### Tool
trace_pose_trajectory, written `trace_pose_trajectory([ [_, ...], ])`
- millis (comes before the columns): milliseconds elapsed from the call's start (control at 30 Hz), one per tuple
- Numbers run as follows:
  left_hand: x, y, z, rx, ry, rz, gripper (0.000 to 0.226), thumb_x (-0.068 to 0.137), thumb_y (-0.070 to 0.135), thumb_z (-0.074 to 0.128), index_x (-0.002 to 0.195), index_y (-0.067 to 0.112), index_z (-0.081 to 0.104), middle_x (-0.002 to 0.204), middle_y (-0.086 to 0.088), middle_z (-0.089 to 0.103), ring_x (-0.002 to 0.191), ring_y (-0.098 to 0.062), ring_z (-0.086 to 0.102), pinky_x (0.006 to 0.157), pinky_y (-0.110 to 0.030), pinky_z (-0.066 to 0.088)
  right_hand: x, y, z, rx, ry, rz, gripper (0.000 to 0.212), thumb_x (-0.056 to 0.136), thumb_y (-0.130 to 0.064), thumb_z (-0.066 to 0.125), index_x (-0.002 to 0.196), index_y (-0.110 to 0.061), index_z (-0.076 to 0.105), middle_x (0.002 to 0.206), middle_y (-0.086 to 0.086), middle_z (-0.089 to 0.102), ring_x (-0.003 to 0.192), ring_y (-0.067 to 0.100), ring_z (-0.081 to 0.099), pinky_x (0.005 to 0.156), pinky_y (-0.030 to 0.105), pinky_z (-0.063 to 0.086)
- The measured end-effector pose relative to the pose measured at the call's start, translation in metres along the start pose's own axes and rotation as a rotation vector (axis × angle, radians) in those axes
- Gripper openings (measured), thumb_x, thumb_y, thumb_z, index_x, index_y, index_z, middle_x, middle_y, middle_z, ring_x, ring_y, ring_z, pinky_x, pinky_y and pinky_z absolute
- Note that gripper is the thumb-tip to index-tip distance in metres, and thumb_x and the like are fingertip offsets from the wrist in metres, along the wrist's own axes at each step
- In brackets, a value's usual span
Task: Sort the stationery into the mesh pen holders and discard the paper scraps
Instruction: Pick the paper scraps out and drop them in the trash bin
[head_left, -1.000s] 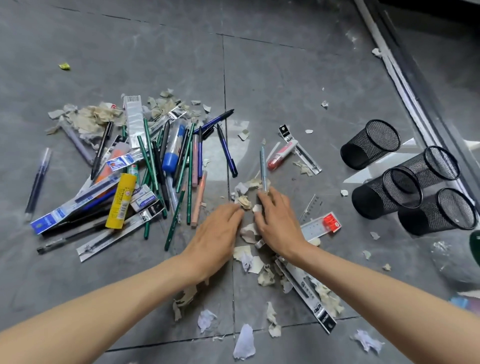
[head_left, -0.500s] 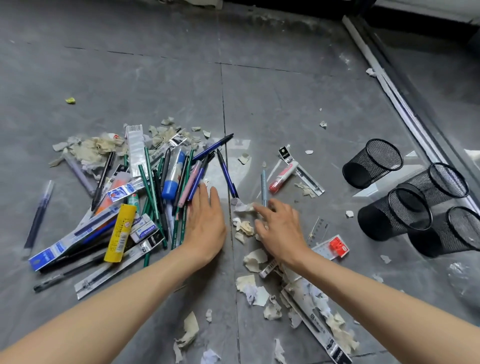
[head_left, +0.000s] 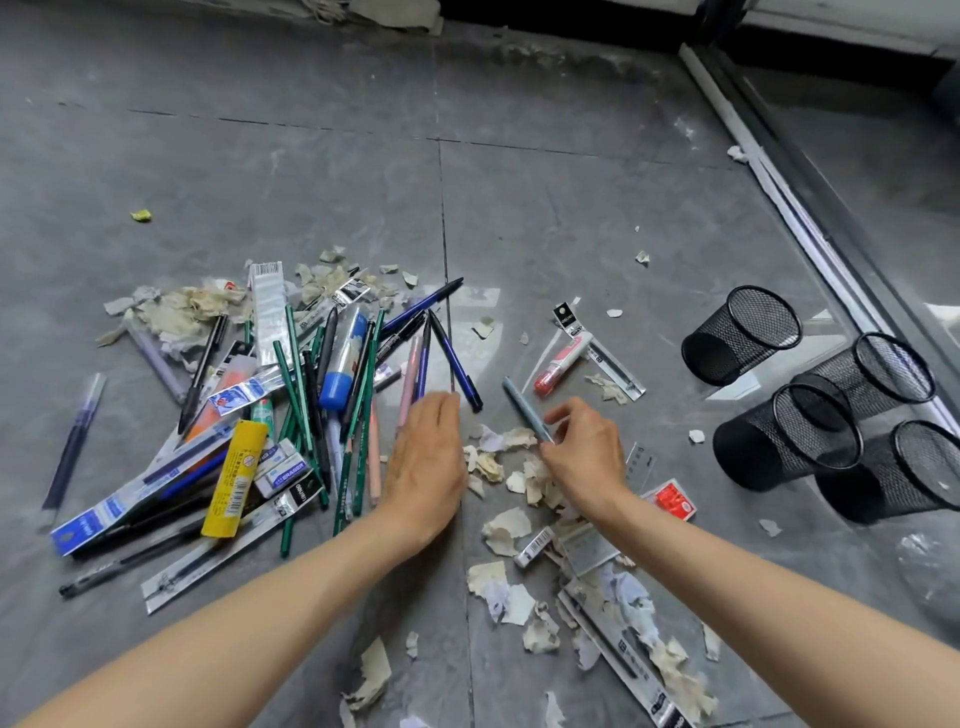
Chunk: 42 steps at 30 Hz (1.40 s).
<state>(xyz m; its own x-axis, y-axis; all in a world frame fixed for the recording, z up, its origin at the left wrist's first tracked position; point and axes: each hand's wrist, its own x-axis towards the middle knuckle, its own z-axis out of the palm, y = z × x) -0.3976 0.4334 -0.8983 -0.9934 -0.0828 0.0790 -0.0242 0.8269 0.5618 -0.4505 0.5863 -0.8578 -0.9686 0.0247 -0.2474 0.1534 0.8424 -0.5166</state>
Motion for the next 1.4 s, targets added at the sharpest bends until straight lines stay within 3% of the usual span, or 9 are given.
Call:
trace_pose_trajectory([
  [133, 0.018, -0.008, -0.006, 0.063, -0.038, -0.141, 0.063, 0.094, 0.002, 0.035, 0.15, 0.01, 0.007, 0.158, -0.005, -0.004, 0.146, -0.018, -0.006, 0.113, -0.031, -0.007, 0.001, 0.001, -0.002, 0.123, -0.048, 0.008, 0.041, 0.079, -0.008, 0.064, 0.116, -0.017, 0.05, 0.077, -0.004, 0.053, 0.065, 0.014, 0.058, 0.056, 0.027, 0.045],
  [233, 0.019, -0.01, -0.014, 0.198, 0.001, -0.128, 0.054, 0.092, 0.004, 0.037, 0.144, 0.008, 0.022, 0.158, -0.01, 0.006, 0.146, -0.023, -0.001, 0.117, -0.038, -0.004, 0.003, 0.0, 0.0, 0.051, -0.07, -0.011, 0.042, 0.08, -0.012, 0.061, 0.12, -0.018, 0.053, 0.093, 0.0, 0.057, 0.083, 0.025, 0.062, 0.071, 0.04, 0.054],
  [367, 0.016, -0.006, -0.015, 0.364, 0.005, -0.206, 0.05, 0.091, 0.011, 0.04, 0.139, 0.007, 0.03, 0.156, -0.015, 0.008, 0.145, -0.03, -0.001, 0.111, -0.048, -0.014, 0.008, -0.005, 0.003, 0.009, -0.061, 0.014, 0.017, 0.086, -0.017, 0.051, 0.101, -0.017, 0.058, 0.092, 0.006, 0.061, 0.076, 0.023, 0.06, 0.062, 0.032, 0.049],
  [633, 0.019, -0.009, -0.015, 0.195, 0.088, -0.014, 0.033, 0.091, 0.01, 0.044, 0.122, 0.016, 0.051, 0.126, -0.002, 0.049, 0.12, -0.018, 0.042, 0.097, -0.034, 0.021, 0.023, -0.02, 0.006, -0.003, -0.025, -0.014, 0.006, 0.095, -0.017, 0.042, 0.099, -0.019, 0.044, 0.089, 0.0, 0.058, 0.089, 0.03, 0.057, 0.082, 0.04, 0.046],
  [833, 0.042, -0.029, -0.017, 0.319, -0.033, -0.207, 0.053, 0.1, 0.029, 0.022, 0.149, 0.01, 0.013, 0.157, -0.005, 0.013, 0.146, -0.023, -0.004, 0.115, -0.05, 0.006, 0.04, -0.036, 0.006, 0.042, -0.066, -0.076, 0.008, 0.095, -0.011, 0.046, 0.101, -0.016, 0.045, 0.09, 0.0, 0.051, 0.076, 0.021, 0.051, 0.058, 0.029, 0.037],
  [1100, 0.008, -0.011, -0.02, 0.25, -0.096, -0.07, 0.053, 0.101, 0.024, 0.018, 0.15, 0.007, 0.004, 0.158, -0.007, 0.004, 0.146, -0.02, -0.009, 0.116, -0.044, -0.012, 0.062, -0.054, 0.026, 0.028, -0.122, -0.157, 0.022, 0.094, -0.013, 0.048, 0.115, -0.009, 0.055, 0.109, 0.01, 0.057, 0.096, 0.025, 0.052, 0.081, 0.035, 0.043],
  [1200, 0.002, -0.015, -0.018, 0.256, 0.004, -0.026, 0.067, 0.09, 0.007, 0.041, 0.148, 0.001, 0.009, 0.157, -0.013, 0.01, 0.146, -0.025, 0.002, 0.112, -0.034, -0.023, 0.068, -0.058, 0.037, -0.015, -0.088, -0.206, 0.022, 0.094, -0.017, 0.048, 0.112, -0.009, 0.059, 0.109, 0.01, 0.058, 0.09, 0.022, 0.051, 0.076, 0.03, 0.041],
  [1300, 0.017, -0.024, -0.022, 0.336, -0.036, -0.053, 0.071, 0.089, 0.012, 0.04, 0.149, 0.002, 0.001, 0.158, -0.012, 0.001, 0.145, -0.025, -0.009, 0.113, -0.046, -0.018, 0.071, -0.061, 0.045, -0.071, -0.016, -0.253, 0.025, 0.096, -0.021, 0.045, 0.114, -0.01, 0.058, 0.113, 0.008, 0.051, 0.092, 0.019, 0.045, 0.077, 0.029, 0.036],
  [1400, 0.026, -0.025, -0.024, 0.432, -0.138, -0.043, 0.069, 0.092, 0.019, 0.032, 0.148, 0.0, -0.005, 0.157, -0.014, -0.006, 0.144, -0.028, -0.017, 0.112, -0.056, -0.013, 0.077, -0.061, 0.049, -0.169, 0.02, -0.352, 0.028, 0.095, -0.026, 0.047, 0.116, -0.013, 0.06, 0.135, 0.005, 0.042, 0.121, 0.021, 0.034, 0.101, 0.035, 0.032],
])
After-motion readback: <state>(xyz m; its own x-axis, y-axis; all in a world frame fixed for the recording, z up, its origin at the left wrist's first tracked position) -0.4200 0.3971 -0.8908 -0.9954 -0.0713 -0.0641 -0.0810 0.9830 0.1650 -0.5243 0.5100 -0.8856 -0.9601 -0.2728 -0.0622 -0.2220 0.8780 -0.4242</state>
